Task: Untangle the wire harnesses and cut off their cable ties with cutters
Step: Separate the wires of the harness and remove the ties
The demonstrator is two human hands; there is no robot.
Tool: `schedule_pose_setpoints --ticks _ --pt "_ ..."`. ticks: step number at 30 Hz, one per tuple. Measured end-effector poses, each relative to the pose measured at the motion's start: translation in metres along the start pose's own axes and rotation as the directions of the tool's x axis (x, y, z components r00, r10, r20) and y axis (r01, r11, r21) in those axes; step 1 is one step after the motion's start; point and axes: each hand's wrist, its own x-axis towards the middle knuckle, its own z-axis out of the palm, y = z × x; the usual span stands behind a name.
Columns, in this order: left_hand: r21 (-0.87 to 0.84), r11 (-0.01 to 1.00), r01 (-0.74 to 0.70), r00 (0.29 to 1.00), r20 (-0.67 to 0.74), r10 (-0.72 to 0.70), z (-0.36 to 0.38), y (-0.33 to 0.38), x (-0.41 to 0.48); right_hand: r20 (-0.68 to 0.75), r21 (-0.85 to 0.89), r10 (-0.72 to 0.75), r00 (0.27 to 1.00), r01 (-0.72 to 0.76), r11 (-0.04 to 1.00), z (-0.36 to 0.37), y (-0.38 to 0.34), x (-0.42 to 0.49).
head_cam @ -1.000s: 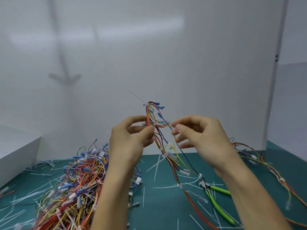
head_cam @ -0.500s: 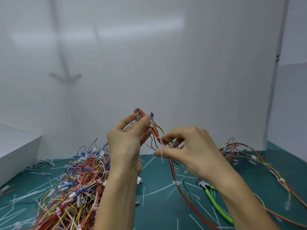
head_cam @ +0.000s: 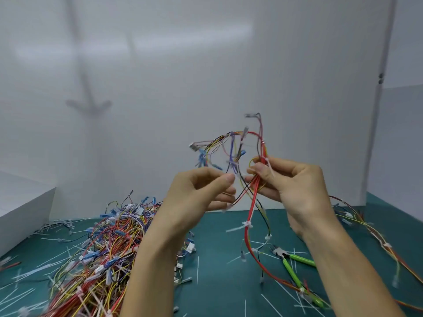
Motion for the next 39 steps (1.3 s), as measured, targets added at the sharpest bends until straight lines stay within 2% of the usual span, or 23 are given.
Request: schedule_pose_setpoints --ticks 4,7,8,10,15,22,25,29,32,34,37,39 --pt "0.153 0.987 0.047 0.984 0.164 -0.072 0.007 0.0 -0.001 -0.041 0.049 -0.027 0.999 0.029 0.998 -0.004 0.002 0.003" --pt "0.412 0.91 0.039 0.985 0.138 -0.105 0.011 -0.004 -0.001 -0.078 0.096 -0.058 0.995 0.066 0.993 -0.007 0.002 0.005" --pt "0.449 0.892 0.049 0.985 0.126 -0.118 0.012 -0.006 0.0 -0.083 0.112 -0.07 0.994 0.079 0.991 -0.008 0.001 0.006" --pt "0.435 0.898 0.067 0.979 0.143 -0.143 0.013 -0.01 0.003 -0.086 0.142 -0.082 0.993 0.094 0.985 -0.01 0.0 0.007" --pt "0.281 0.951 0.127 0.923 0.317 -0.217 0.022 -0.018 0.003 -0.091 0.166 -0.09 0.992 0.104 0.981 -0.013 -0.001 0.009" --pt "0.276 0.949 0.155 0.92 0.309 -0.24 0.023 -0.023 0.007 -0.095 0.182 -0.061 0.994 0.078 0.98 -0.019 -0.001 0.013" --pt "0.26 0.956 0.136 0.908 0.353 -0.224 0.018 -0.022 0.006 -0.097 0.21 -0.04 0.994 0.059 0.976 -0.022 -0.001 0.016" --pt "0.215 0.975 0.049 0.903 0.407 -0.135 0.002 -0.024 0.002 -0.093 0.262 -0.017 0.995 0.041 0.964 -0.027 -0.003 0.018" --pt "0.275 0.96 0.051 0.923 0.355 -0.151 -0.002 -0.026 0.003 -0.087 0.265 -0.023 0.996 0.045 0.963 -0.03 -0.005 0.019" --pt "0.314 0.944 0.106 0.937 0.286 -0.201 -0.002 -0.028 0.005 -0.081 0.264 -0.023 0.996 0.043 0.963 -0.031 -0.005 0.019" --pt "0.384 0.895 0.226 0.914 0.233 -0.331 -0.001 -0.032 0.005 -0.07 0.272 -0.031 0.997 0.049 0.961 -0.031 -0.006 0.019" --pt "0.444 0.859 0.255 0.888 0.245 -0.39 -0.003 -0.035 0.006 -0.063 0.27 -0.042 0.997 0.058 0.961 -0.03 -0.007 0.018"
